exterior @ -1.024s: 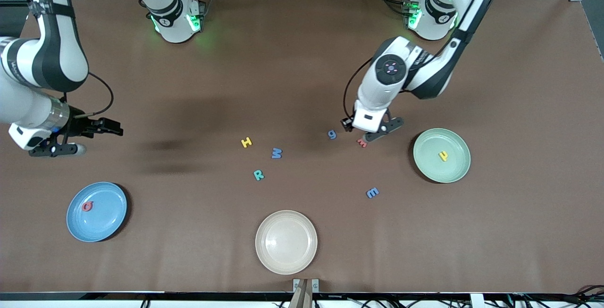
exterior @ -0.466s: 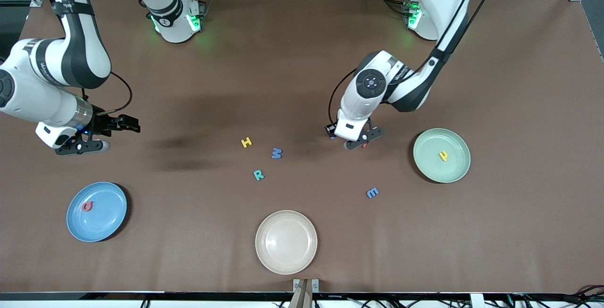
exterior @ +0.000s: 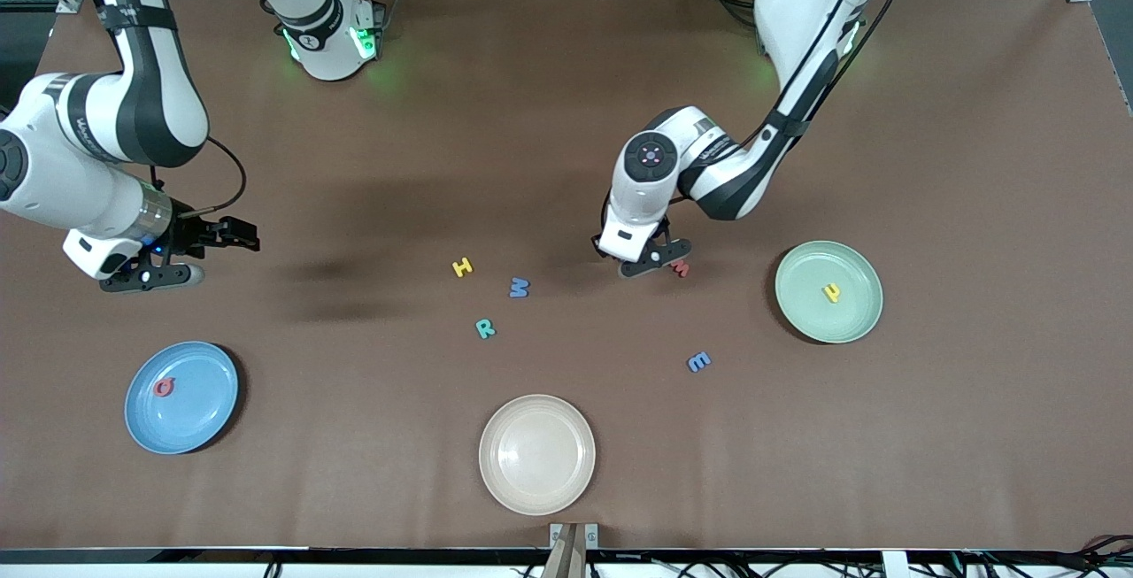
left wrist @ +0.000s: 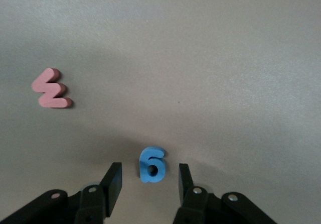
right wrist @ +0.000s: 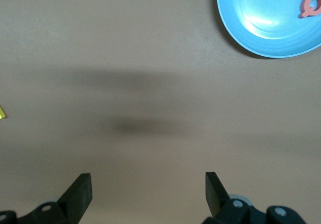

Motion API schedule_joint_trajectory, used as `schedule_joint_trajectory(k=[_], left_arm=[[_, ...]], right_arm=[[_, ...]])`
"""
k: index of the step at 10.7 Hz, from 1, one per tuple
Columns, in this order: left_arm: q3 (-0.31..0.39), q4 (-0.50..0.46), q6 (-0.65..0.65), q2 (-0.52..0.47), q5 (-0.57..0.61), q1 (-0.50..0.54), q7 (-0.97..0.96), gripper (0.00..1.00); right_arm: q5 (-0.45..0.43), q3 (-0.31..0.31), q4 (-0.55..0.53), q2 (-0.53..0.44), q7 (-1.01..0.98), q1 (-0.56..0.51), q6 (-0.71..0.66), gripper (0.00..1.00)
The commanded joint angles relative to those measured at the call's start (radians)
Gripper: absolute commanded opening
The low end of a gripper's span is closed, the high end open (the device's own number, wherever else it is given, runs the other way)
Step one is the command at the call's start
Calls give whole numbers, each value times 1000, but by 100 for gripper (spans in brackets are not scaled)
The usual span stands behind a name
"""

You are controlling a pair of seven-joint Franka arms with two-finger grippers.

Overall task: Sort uppercase to blue plate, lowercase to green plate
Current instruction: 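Reach and grasp the blue d with the left gripper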

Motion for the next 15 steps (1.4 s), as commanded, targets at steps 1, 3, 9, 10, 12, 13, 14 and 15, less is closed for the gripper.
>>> schedule_joint_trajectory(k=[1, 3, 9, 10, 12, 13, 14, 15], left_arm=[[7, 29, 1, 23, 37, -10, -31, 54], [7, 29, 1, 32, 40, -12, -32, 54], [8, 31, 24, 61, 52, -18, -51, 52], [8, 31, 29, 63, 52, -18, -51, 51], [10, 31, 30, 63, 61, -18, -51, 42], [10, 29, 30, 66, 84, -17, -52, 38], [10, 31, 30, 71, 89, -17, -52, 35], [10, 31, 30, 72, 89, -17, -52, 33]], right_arm=[[-20, 3, -10, -1, 11, -16, 11, 100], [-20, 3, -11, 9, 10, -38, 11, 100], [-20, 3, -10, 11, 11, -36, 10, 100], [-20, 3, -8, 15, 11, -36, 8, 100], [-20, 3, -10, 15, 11, -36, 8, 100], [-20, 5, -10, 15, 11, -36, 8, 100], [-20, 5, -10, 15, 11, -36, 8, 100], [-20, 3, -8, 15, 11, -36, 8, 100]])
